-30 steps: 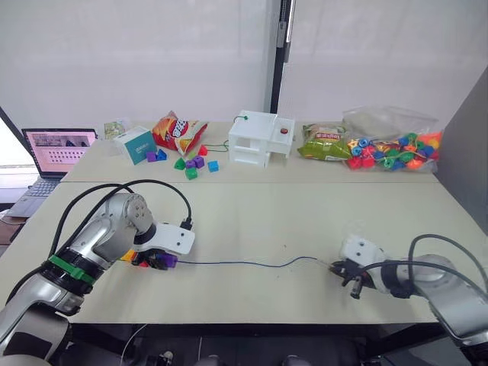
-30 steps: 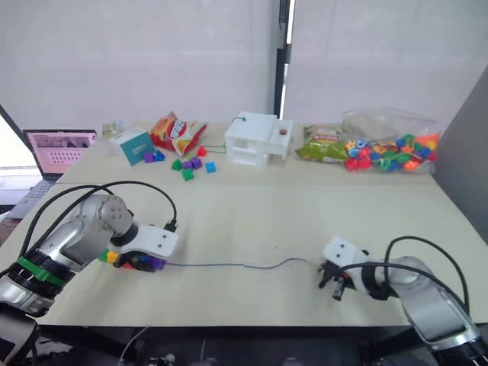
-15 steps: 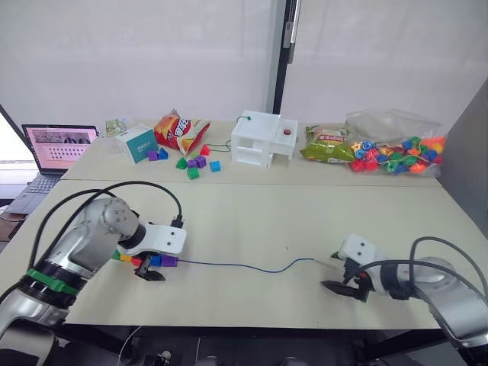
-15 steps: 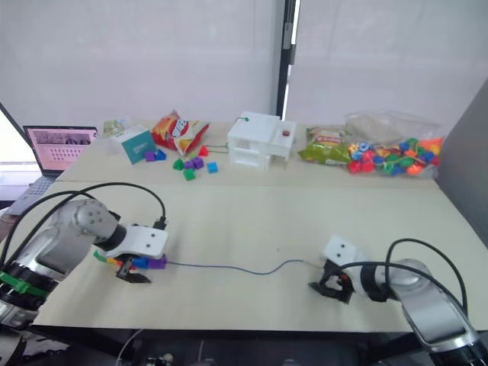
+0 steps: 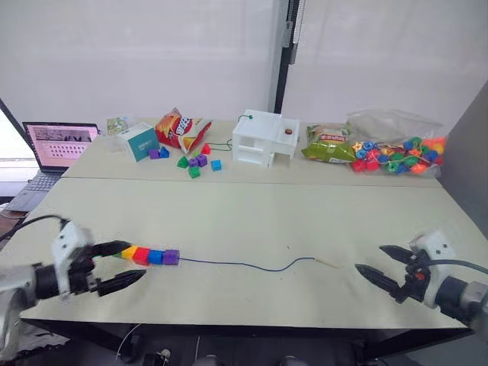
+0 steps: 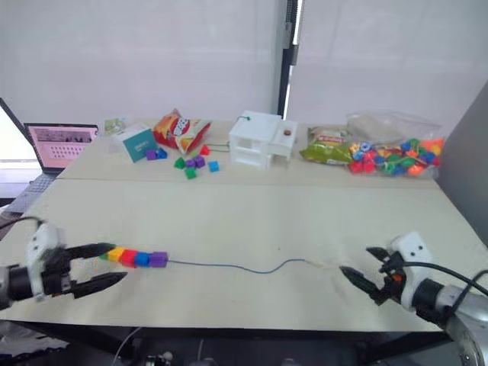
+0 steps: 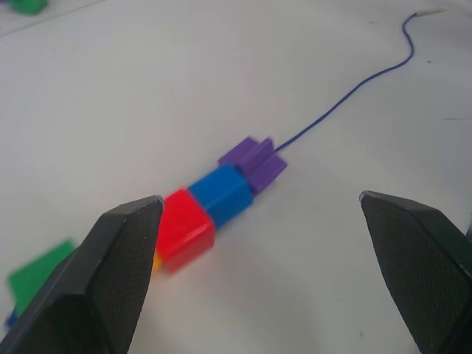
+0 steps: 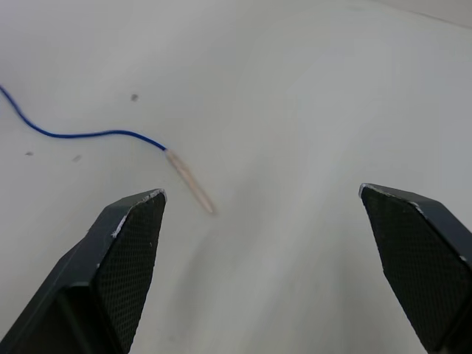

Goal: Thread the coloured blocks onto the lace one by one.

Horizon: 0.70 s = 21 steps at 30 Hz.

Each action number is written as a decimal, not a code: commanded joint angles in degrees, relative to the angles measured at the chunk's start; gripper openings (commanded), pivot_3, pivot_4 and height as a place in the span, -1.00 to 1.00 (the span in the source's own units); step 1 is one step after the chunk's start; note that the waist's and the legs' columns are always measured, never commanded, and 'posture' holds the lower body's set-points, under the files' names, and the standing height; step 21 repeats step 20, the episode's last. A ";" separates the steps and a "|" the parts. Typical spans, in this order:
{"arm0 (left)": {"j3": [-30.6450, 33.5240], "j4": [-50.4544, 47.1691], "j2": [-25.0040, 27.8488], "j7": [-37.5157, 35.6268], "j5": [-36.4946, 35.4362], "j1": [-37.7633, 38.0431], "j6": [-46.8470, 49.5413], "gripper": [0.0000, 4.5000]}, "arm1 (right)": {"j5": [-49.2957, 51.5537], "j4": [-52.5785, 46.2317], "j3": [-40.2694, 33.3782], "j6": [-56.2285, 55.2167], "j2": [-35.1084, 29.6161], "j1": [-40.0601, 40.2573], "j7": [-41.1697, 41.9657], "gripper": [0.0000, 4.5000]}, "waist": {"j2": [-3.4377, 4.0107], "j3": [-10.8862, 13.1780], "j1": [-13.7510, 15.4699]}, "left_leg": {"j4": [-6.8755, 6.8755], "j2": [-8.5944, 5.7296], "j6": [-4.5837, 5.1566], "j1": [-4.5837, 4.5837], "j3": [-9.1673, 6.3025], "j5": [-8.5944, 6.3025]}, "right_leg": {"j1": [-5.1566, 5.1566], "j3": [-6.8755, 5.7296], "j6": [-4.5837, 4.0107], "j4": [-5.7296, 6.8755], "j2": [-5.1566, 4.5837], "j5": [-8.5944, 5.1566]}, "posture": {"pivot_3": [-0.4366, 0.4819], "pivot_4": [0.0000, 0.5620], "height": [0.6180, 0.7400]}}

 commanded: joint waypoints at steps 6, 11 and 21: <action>2.23 7.56 -2.57 4.05 -0.89 7.23 -12.17 1.00 | -3.70 10.35 -1.66 -14.93 -0.31 6.23 2.84 0.97 | 0.05 0.01 0.11 | -0.05 0.08 -0.02 0.03 -0.02 -0.01 | 0.00 0.09 -0.05 -0.40 -0.14 -0.02 | -0.05 -0.47 1.00; 1.23 8.69 -2.47 5.75 -1.83 8.25 -13.28 1.00 | -4.51 14.22 -0.72 -18.58 -0.64 7.38 3.76 0.97 | 0.07 0.00 -0.14 | -0.20 0.11 -0.36 0.00 0.05 -0.19 | 0.02 0.15 -0.09 -0.63 -0.20 -0.03 | -0.05 -0.47 1.00; -0.20 7.85 -2.05 7.64 -3.61 9.36 -13.60 1.00 | -4.13 15.40 0.02 -19.13 -1.10 6.93 3.88 0.97 | 0.09 0.00 -0.21 | -0.30 0.12 -0.45 -0.08 0.06 -0.24 | -0.01 0.14 -0.10 -0.64 -0.23 -0.03 | -0.05 -0.47 1.00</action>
